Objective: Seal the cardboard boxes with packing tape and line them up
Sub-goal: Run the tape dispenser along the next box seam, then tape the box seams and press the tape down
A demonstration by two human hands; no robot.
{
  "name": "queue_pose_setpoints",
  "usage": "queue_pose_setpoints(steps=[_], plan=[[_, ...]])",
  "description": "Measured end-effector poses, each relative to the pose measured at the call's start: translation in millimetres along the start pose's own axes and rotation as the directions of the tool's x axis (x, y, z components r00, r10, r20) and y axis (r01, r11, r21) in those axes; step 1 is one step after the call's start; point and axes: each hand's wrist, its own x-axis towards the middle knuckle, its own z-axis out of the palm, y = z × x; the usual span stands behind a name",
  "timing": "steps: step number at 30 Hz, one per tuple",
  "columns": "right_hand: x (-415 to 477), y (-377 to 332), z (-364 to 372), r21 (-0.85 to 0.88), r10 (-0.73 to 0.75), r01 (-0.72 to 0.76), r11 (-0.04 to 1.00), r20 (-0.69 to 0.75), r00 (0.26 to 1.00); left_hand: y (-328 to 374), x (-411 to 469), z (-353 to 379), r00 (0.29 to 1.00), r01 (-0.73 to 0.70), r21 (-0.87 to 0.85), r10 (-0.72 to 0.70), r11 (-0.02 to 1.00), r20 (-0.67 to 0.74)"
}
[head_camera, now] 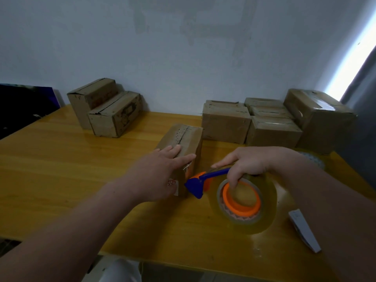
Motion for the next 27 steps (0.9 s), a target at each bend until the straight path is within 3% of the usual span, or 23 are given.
queue_pose_setpoints(steps=[12,17,21,24,27], plan=[[-14,-4,-2,-0.125,0.092,-0.094,0.988,-0.017,0.996,1,0,0,1.000,0.022,0.006,-0.022,1.000,-0.014],[-15,-4,8,-0.272,0.169,-0.160,0.949,0.011,0.985,1,0,-1,0.999,0.035,-0.011,-0.035,0.999,-0.015],[-23,2,3,-0.236,0.149,-0.216,0.947,-0.272,0.951,2,-1,-1,0.999,0.037,-0.004,-0.038,0.999,-0.030],[-17,9,12,-0.214,0.101,-0.262,0.941,-0.561,0.821,3,1,1,0.997,0.050,0.012,-0.049,0.999,-0.060],[1,14,32,-0.244,0.044,-0.284,0.927,-0.681,0.730,3,4,7,0.990,0.082,0.011,-0.080,0.997,-0.117]])
